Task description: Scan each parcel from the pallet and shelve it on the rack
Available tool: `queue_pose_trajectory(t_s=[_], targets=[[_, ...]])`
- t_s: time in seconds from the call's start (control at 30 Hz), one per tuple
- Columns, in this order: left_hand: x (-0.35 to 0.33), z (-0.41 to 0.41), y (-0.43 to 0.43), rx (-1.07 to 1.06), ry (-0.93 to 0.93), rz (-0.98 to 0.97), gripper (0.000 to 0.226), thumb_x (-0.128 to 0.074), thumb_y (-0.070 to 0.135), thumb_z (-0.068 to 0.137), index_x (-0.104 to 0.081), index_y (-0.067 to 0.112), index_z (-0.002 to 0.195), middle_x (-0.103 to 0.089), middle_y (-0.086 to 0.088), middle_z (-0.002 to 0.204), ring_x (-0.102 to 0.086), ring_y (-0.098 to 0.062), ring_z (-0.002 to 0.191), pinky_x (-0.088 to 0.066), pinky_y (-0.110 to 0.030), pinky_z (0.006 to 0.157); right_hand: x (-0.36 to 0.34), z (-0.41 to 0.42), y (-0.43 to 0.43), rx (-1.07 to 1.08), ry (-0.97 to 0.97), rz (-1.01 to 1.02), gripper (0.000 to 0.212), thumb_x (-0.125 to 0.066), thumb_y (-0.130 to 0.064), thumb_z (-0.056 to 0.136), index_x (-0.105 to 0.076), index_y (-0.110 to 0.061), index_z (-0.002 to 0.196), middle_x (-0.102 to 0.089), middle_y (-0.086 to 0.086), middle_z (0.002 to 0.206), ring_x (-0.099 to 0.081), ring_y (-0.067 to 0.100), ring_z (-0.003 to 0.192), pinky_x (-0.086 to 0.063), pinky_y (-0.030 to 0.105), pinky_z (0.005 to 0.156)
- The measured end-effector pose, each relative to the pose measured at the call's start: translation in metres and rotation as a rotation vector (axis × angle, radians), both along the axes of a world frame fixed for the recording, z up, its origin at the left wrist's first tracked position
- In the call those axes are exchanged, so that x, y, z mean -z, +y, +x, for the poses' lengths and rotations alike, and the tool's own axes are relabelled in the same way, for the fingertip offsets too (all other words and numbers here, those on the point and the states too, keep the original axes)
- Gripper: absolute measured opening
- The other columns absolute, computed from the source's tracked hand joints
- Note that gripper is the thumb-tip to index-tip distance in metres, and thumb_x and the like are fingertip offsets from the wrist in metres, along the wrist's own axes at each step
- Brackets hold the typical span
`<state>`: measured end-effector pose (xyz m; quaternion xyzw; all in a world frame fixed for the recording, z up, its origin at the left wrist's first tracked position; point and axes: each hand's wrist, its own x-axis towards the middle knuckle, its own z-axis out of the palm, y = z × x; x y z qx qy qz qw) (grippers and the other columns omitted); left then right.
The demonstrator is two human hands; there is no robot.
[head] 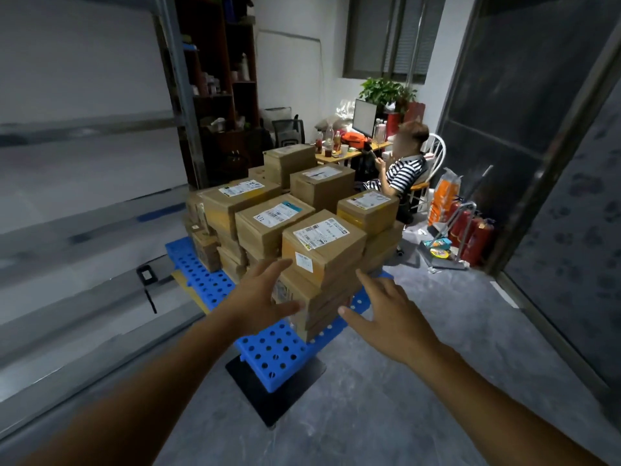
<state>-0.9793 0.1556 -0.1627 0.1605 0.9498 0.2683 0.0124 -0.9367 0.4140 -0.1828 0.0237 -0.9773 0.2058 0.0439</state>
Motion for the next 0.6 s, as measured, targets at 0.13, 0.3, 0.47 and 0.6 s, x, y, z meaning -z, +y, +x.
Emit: queue_pose_trajectory(t_s=[0.13, 0.3, 0.47, 0.6], targets=[[0.000, -0.071, 0.008, -0.012, 0.002, -0.002, 0.093, -0.075, 0.052, 0.086, -0.023, 0.031, 0.160, -0.020, -0.002, 0.165, -0.033, -0.026, 0.148, -0.040, -0.051, 0.116, 0.003, -0.066, -0.001, 0.004, -0.070, -0.039, 0.085, -0.044, -0.077, 0.086, -0.004, -0.044, 0.153, -0.016, 0.001, 0.164, -0.020, 0.033, 0.149, -0.037, 0.055, 0.109], [0.019, -0.144, 0.017, 0.032, 0.001, -0.040, 0.096, -0.076, 0.052, 0.085, -0.021, 0.035, 0.160, -0.017, -0.002, 0.167, -0.031, -0.031, 0.149, -0.043, -0.053, 0.114, 0.013, -0.123, -0.013, 0.012, -0.080, -0.077, 0.091, -0.050, -0.074, 0.085, 0.001, -0.043, 0.153, -0.012, -0.001, 0.165, -0.024, 0.034, 0.147, -0.043, 0.057, 0.106], [0.049, -0.178, 0.018, 0.034, 0.064, 0.043, 0.096, -0.080, 0.051, 0.081, -0.027, 0.034, 0.159, -0.023, -0.007, 0.163, -0.026, -0.029, 0.150, -0.039, -0.045, 0.116, 0.041, -0.149, -0.027, 0.107, -0.149, -0.127, 0.099, -0.052, -0.077, 0.082, 0.009, -0.044, 0.152, -0.005, -0.002, 0.166, -0.017, 0.033, 0.150, -0.039, 0.054, 0.109], [0.068, -0.185, 0.012, 0.070, 0.102, 0.214, 0.092, -0.087, 0.045, 0.073, -0.040, 0.035, 0.151, -0.033, 0.004, 0.143, -0.035, -0.008, 0.126, -0.048, -0.033, 0.104, 0.055, -0.154, -0.029, 0.123, -0.100, -0.342, 0.101, -0.066, -0.065, 0.081, 0.000, -0.044, 0.154, -0.022, -0.004, 0.159, -0.031, 0.021, 0.144, -0.047, 0.052, 0.105]])
